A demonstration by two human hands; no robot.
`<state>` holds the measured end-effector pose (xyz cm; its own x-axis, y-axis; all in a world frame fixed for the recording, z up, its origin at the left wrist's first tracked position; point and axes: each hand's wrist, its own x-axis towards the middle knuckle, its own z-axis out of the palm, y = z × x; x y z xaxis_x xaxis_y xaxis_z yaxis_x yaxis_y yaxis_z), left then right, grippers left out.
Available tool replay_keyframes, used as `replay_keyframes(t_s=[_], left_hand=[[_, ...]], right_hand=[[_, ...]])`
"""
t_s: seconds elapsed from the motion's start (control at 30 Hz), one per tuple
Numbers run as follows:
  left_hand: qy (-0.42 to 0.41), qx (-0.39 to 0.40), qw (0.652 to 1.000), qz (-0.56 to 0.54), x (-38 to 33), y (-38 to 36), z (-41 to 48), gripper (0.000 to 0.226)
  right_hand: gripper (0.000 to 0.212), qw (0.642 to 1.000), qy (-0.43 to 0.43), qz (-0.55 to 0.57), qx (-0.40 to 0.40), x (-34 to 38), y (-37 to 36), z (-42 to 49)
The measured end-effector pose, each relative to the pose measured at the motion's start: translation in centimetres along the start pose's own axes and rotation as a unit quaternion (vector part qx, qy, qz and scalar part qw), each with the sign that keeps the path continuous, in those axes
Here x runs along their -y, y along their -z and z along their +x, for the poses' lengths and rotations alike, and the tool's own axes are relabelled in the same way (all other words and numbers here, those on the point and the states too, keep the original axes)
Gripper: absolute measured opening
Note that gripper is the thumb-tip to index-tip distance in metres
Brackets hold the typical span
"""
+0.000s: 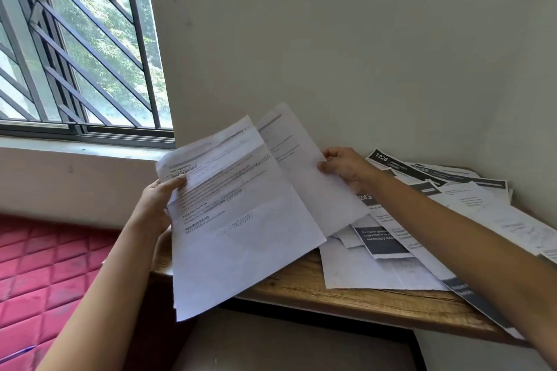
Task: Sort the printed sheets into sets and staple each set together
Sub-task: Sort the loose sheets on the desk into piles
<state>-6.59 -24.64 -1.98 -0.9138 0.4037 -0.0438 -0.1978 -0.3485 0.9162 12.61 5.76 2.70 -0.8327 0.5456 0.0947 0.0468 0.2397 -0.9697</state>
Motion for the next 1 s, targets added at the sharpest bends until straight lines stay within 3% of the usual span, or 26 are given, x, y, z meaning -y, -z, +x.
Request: replay_keyframes(t_s=[0.23,0.47,0.63,0.77,0.9,1.0], left_hand=[[-0.051,-0.001,0.998,0.03,-0.8,-1.3,0.1,0.007],[-0.106,-0.03,0.993,0.044,0.0,-1.5,0.3,0.021],[-0.09,-0.049,0.992,0.067,-0.2,-0.6,0.2,0.053],[-0.08,0.017,0.995,0.055,-0.5,-0.2,-1.0,0.021],[-0.068,0.083,0.993,0.049,-0.7,0.4,-1.8,0.019],[-0.054,0.058,0.996,0.038,-0.4,0.7,-1.5,0.01]], right_hand=[[0.02,0.992,-0.045,0.108,0.052,0.7,-4.2,-1.8],[0.022,0.99,-0.08,0.09,0.072,0.3,-6.9,-3.8],[0.021,0.993,-0.06,0.016,0.103,0.2,-7.9,-4.7],[0.028,0.992,-0.053,-0.002,0.115,-0.5,-8.4,-5.2],[0.035,0.989,-0.07,0.005,0.133,-0.8,-8.5,-5.4],[0.037,0.982,-0.069,0.0,0.173,-0.8,-8.5,-5.5]])
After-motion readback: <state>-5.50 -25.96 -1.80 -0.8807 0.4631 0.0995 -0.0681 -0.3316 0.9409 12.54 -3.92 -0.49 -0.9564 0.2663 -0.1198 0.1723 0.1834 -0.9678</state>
